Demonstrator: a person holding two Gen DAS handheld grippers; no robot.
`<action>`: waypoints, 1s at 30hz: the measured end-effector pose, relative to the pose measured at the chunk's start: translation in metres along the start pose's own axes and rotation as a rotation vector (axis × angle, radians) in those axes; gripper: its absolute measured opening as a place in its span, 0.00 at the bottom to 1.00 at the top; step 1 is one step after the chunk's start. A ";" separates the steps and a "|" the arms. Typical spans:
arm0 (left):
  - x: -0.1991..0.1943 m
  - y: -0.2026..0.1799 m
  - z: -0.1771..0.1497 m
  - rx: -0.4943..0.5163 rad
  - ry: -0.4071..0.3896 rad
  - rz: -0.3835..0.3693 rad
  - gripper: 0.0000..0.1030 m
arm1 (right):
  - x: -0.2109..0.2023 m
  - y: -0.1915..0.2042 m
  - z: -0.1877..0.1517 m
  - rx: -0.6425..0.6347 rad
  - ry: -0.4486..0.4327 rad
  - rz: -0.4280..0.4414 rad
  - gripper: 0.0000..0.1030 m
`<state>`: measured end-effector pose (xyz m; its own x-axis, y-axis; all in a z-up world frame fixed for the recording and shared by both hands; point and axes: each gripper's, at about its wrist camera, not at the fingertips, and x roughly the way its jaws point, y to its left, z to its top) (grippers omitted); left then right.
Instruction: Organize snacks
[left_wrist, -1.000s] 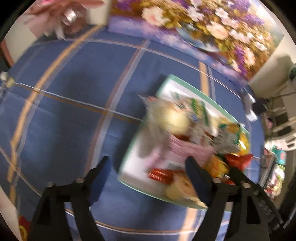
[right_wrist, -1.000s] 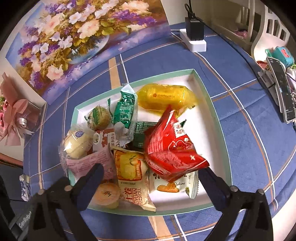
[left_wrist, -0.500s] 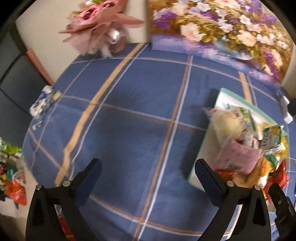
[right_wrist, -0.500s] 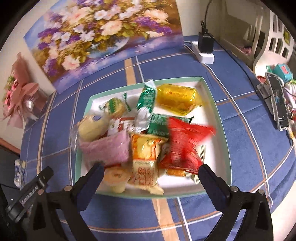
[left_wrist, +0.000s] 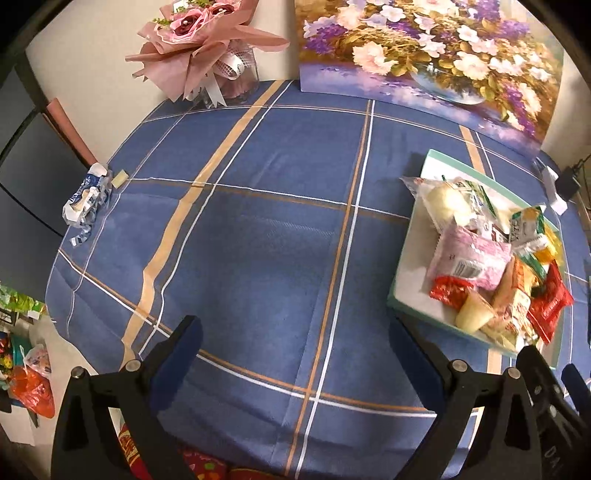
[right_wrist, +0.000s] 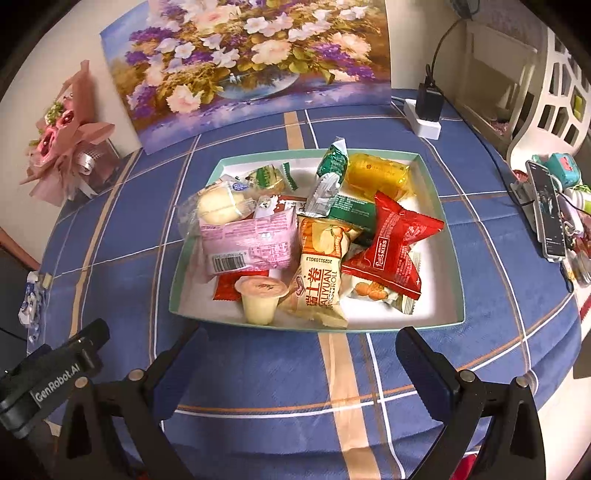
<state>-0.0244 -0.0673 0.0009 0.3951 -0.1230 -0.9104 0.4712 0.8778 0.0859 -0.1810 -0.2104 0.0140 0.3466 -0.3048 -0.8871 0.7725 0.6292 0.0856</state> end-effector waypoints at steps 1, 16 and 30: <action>0.000 0.001 -0.001 -0.001 0.001 -0.005 0.98 | -0.001 0.000 -0.001 0.001 -0.004 0.001 1.00; -0.003 0.006 -0.005 -0.011 -0.001 -0.023 0.98 | -0.005 0.005 0.003 -0.015 -0.025 0.004 1.00; 0.004 0.010 -0.003 -0.022 0.024 -0.022 0.98 | -0.005 0.009 0.005 -0.041 -0.030 -0.011 1.00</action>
<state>-0.0205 -0.0576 -0.0030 0.3660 -0.1314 -0.9213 0.4620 0.8850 0.0573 -0.1729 -0.2064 0.0213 0.3546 -0.3331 -0.8737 0.7542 0.6542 0.0567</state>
